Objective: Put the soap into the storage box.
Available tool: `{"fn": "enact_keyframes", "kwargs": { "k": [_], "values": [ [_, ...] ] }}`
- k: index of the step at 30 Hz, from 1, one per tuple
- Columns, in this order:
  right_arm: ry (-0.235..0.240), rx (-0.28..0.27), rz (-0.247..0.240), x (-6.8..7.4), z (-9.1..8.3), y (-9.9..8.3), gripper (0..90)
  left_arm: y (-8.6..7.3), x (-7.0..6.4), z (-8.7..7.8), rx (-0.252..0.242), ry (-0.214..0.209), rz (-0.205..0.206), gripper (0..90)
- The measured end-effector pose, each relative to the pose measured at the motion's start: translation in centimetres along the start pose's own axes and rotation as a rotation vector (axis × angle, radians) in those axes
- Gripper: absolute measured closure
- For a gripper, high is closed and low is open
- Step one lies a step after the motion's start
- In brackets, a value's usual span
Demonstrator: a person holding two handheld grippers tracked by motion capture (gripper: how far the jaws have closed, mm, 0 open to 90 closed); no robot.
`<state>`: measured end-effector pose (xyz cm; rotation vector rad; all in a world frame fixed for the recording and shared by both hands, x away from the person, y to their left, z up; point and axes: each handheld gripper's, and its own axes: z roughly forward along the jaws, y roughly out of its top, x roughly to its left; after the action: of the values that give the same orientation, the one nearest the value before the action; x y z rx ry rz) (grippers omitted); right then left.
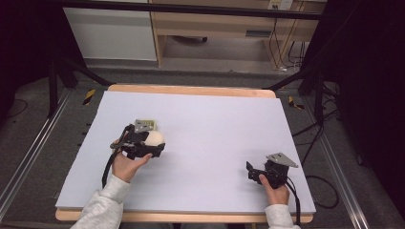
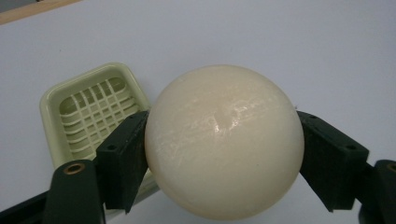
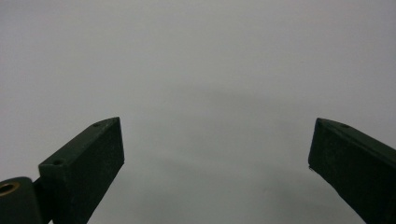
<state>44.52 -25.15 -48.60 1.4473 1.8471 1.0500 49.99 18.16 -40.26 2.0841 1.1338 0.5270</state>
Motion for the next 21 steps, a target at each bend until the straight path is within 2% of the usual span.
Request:
{"fn": "enact_keyframes", "kwargs": {
  "k": [21],
  "values": [
    [0.001,0.000,0.001,0.0,0.0,0.0,3.9,1.3,2.0,0.1,-0.004,0.041,-0.022,23.6]
  ]
}}
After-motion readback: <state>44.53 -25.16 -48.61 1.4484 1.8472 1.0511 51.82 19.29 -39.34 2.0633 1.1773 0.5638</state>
